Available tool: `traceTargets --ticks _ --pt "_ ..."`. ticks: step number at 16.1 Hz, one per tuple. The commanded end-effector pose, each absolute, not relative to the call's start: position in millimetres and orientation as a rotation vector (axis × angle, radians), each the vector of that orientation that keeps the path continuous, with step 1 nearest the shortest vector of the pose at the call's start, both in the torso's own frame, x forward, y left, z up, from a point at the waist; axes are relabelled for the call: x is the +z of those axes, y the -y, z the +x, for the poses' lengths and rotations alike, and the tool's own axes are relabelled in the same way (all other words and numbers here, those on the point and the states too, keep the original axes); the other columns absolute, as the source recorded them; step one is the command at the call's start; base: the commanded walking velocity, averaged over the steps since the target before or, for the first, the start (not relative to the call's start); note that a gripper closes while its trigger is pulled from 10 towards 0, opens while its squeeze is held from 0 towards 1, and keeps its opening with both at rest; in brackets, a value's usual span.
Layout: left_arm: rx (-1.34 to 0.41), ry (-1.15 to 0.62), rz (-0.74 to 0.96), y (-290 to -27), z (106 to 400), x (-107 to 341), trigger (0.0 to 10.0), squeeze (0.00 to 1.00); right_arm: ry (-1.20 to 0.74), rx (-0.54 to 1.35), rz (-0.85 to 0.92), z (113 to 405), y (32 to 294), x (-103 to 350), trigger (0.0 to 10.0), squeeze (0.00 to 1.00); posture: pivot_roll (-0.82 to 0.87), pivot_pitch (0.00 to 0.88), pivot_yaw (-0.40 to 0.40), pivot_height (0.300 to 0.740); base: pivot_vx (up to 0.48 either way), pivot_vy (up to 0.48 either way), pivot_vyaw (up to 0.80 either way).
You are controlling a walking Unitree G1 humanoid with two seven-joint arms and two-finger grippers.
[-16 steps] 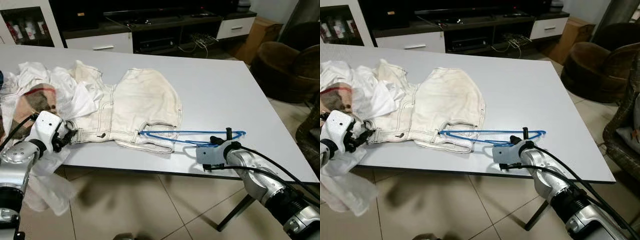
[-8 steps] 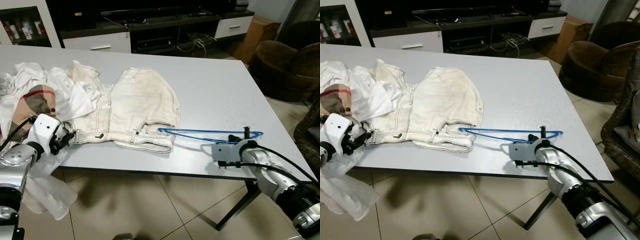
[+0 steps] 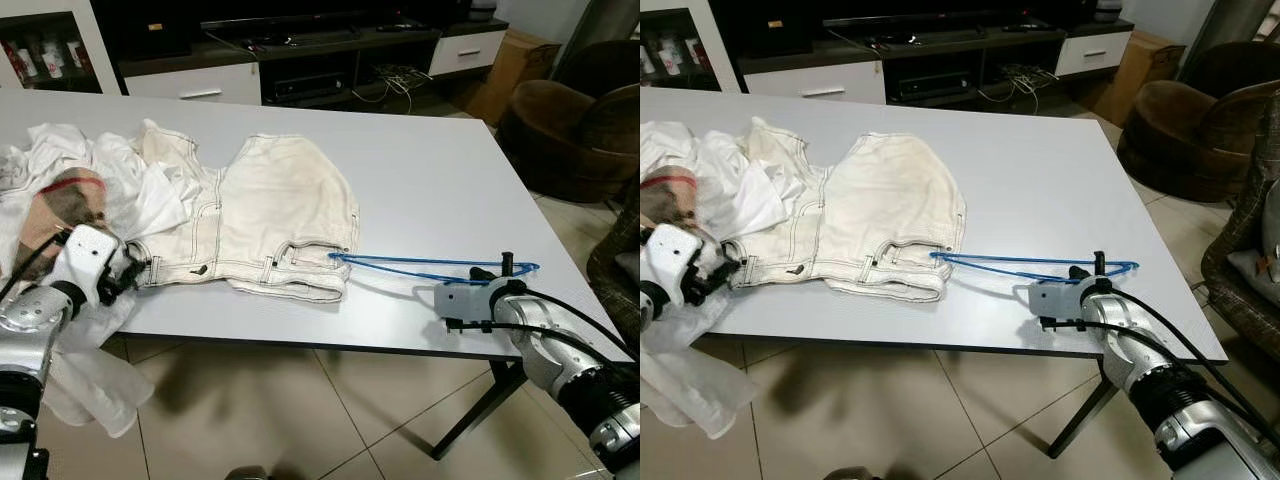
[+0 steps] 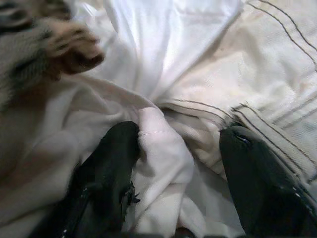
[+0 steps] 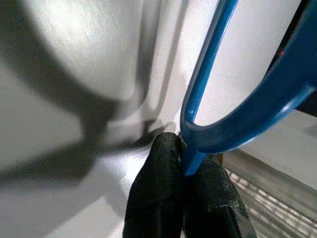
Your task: Hang hanger
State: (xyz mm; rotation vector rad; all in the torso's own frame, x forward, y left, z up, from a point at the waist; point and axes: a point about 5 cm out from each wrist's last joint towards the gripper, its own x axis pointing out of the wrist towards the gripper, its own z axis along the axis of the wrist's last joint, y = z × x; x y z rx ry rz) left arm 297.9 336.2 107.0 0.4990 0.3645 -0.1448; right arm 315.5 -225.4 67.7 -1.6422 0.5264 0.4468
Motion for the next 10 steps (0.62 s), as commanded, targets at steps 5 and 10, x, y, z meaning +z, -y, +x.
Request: traceTargets --ticks 5,10 --pt "-0.071 -0.346 0.569 -355.9 298.7 124.8 10.0 0.00 -0.602 0.440 -1.632 309.8 236.9 58.7 10.0 0.00 0.13 0.002 0.003 0.740 0.000 0.000 0.00" --pt "-0.098 -0.214 0.598 -339.8 308.2 131.8 10.0 0.00 -0.550 0.424 -1.602 314.8 229.9 66.8 10.0 0.00 0.13 0.005 -0.002 0.740 0.000 0.000 0.00"
